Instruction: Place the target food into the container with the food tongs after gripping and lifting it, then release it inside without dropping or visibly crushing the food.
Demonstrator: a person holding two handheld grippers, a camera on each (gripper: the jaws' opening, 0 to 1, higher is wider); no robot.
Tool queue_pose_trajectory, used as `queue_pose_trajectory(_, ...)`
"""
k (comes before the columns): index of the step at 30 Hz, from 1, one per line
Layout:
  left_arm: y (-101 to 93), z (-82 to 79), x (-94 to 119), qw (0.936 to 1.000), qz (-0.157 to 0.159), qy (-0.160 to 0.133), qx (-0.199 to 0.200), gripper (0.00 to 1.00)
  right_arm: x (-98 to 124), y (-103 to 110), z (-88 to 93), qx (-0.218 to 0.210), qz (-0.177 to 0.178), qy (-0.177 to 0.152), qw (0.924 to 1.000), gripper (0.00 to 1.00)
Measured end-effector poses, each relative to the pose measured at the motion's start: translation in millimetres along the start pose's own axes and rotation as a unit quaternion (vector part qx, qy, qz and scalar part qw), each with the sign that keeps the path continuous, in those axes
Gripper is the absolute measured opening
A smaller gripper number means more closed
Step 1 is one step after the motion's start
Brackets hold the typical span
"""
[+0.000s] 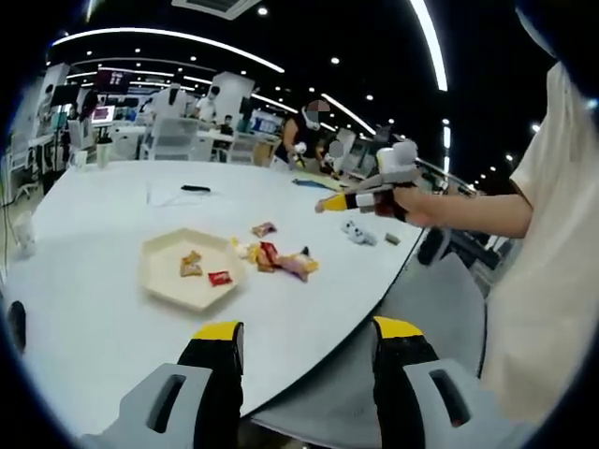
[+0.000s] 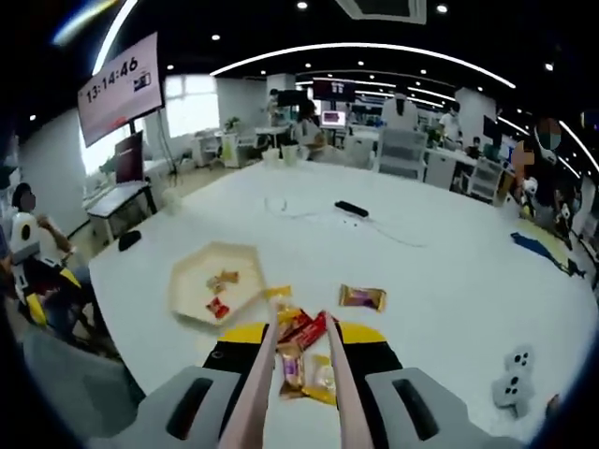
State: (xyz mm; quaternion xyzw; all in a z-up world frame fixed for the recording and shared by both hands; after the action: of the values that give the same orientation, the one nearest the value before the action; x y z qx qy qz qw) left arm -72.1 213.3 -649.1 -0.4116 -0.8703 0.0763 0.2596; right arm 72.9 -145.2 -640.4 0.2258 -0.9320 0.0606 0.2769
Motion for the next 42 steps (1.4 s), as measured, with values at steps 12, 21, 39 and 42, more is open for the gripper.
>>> queue_pose_trajectory(12, -0.5, -6.1, -6.7, 0.9998, 0.006, 0.015, -0.011, 0.55, -6.4, 0.4, 21.2, -0.017, 0.000, 0.024, 0.9996, 0.27)
queue_pose_trajectory(21, -1.4, -5.4, -16.7, 0.9994, 0.017, 0.028, -0.008, 0.55, -13.1, -3.2, 30.7, -0.028, 0.001, 0.034, 0.9990, 0.27)
queue_pose_trajectory(39, 3.2, -0.3, -19.7, 0.9991, 0.014, 0.039, 0.006, 0.55, -21.2, -5.6, 37.1, -0.037, 0.000, 0.042, 0.9984, 0.27)
queue_pose_trajectory(42, 2.1, -0.5, -20.4, 0.9991, 0.017, 0.040, 0.006, 0.55, -20.6, -6.1, 39.0, -0.038, 0.001, 0.044, 0.9983, 0.27)
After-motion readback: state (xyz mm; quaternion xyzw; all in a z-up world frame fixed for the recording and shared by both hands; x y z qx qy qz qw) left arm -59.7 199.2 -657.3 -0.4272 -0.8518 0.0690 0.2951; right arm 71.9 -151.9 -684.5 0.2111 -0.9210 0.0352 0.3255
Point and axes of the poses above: the point that each gripper's makers call its tool centre point, and the gripper's own axes: x roughly backward along the fingers, y roughly to its left, z roughly out of its underside, the point moved 10 cm from there along x, roughly backward along the fingers, and after that the axes turned 1 degree about -y, right-handed, at the moved point
